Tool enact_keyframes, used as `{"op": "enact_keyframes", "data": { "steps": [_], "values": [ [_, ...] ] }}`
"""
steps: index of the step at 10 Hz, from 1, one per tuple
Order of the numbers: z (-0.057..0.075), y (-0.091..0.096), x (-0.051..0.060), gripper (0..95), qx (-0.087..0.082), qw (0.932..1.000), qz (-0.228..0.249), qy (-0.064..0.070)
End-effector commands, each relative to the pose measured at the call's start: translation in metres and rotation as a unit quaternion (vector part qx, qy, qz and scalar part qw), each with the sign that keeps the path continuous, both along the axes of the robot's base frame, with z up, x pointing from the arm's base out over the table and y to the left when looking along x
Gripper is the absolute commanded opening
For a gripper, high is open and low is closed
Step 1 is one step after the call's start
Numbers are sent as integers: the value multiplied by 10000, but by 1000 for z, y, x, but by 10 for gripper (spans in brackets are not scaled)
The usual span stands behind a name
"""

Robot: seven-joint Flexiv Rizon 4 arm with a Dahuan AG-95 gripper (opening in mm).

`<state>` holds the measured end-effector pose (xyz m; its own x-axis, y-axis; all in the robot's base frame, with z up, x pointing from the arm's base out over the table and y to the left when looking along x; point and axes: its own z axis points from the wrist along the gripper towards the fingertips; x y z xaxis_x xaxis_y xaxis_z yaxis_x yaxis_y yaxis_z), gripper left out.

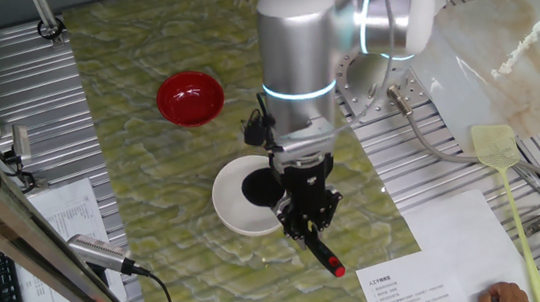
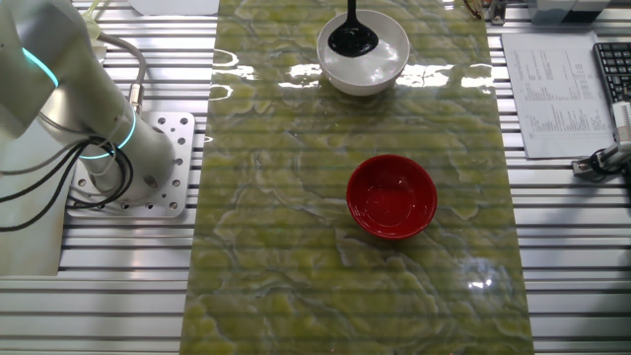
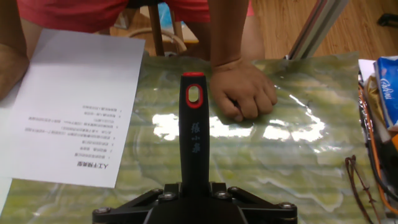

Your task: Scoop water with a large spoon from one bowl to another

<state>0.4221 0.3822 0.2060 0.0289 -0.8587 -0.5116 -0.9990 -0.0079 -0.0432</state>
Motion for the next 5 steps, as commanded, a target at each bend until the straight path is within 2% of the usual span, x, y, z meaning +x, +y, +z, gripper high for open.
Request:
{"op": "enact_keyframes", "data": {
  "steps": [1, 2, 5],
  "values": [
    [7, -1, -4, 0, -4, 10000, 17, -10],
    [11, 0, -6, 0, 16, 10000, 36, -29],
    [13, 0, -8, 0, 216, 9997, 27, -71]
  ]
}}
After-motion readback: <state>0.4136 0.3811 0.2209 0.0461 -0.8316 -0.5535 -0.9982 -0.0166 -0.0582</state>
